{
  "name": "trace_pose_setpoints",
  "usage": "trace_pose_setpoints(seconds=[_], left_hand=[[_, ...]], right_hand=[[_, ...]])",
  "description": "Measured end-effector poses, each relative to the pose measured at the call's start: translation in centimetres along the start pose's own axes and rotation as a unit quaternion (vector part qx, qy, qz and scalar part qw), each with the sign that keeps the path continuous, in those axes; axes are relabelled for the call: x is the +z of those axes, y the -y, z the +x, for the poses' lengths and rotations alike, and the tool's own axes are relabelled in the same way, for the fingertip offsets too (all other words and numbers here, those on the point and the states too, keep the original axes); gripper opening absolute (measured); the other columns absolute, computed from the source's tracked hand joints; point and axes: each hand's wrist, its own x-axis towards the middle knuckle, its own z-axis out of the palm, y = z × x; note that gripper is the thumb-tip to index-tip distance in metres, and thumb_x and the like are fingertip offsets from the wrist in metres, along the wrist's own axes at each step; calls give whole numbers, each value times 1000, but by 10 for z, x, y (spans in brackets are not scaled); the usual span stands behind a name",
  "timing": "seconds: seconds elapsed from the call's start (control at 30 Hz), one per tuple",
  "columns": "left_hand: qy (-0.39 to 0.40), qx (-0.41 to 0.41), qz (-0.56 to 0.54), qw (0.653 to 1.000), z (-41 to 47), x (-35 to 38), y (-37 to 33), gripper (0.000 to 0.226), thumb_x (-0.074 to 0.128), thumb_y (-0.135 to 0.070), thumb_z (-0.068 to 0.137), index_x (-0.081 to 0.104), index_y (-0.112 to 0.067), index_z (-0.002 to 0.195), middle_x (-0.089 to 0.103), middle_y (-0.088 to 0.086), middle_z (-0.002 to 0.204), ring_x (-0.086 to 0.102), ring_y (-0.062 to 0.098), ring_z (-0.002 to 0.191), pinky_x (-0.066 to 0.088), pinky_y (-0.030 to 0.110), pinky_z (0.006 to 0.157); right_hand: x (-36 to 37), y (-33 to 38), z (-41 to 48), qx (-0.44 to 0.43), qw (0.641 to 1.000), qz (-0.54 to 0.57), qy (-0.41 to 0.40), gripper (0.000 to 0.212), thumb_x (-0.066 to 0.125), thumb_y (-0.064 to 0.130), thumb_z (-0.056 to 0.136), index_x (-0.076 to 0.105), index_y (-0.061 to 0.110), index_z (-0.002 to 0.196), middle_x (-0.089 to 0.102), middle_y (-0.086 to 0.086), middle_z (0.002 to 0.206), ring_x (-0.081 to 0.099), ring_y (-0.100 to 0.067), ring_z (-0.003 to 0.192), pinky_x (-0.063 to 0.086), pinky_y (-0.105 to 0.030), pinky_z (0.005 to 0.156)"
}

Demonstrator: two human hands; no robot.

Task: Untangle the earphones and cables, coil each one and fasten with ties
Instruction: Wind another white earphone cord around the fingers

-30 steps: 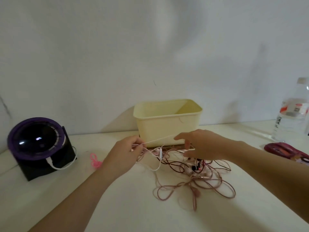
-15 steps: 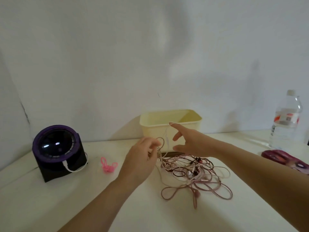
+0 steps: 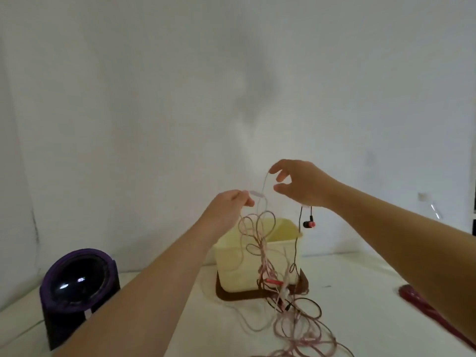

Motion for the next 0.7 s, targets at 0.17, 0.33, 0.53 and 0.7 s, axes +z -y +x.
trace_pose_setpoints(seconds=[0.17,0.33,0.53,0.7], left_hand=[[-21,8,-191,981,17,-33,-28,32,37,-20,100,57,-13,76,62,0,79,56,13,63,49,30,78],[30,59,-85,994,18,-42,-59,28,38,-24,99,60,-12,86,64,-2,93,33,9,46,40,24,60],[12,120,-39,992,22,-42,-84,31,39,-24,100,65,-14,88,54,-4,74,32,8,45,31,21,50],[-120,191,159,961,25,-83,-69,17,51,-25,95,66,-23,87,48,-10,64,40,6,52,32,15,48]], right_hand=[[-21,-9,0,37,996,-21,81,10,67,25,84,68,17,91,67,1,105,64,-16,89,52,-25,73],[-12,5,-2,52,980,158,112,41,74,37,78,57,23,112,57,6,121,56,-14,111,45,-34,99],[6,29,11,65,922,382,19,14,54,10,94,64,7,104,45,1,59,51,-8,51,57,-29,73],[8,0,9,161,931,325,39,16,51,11,95,66,7,99,39,0,56,46,-9,42,58,-27,65]])
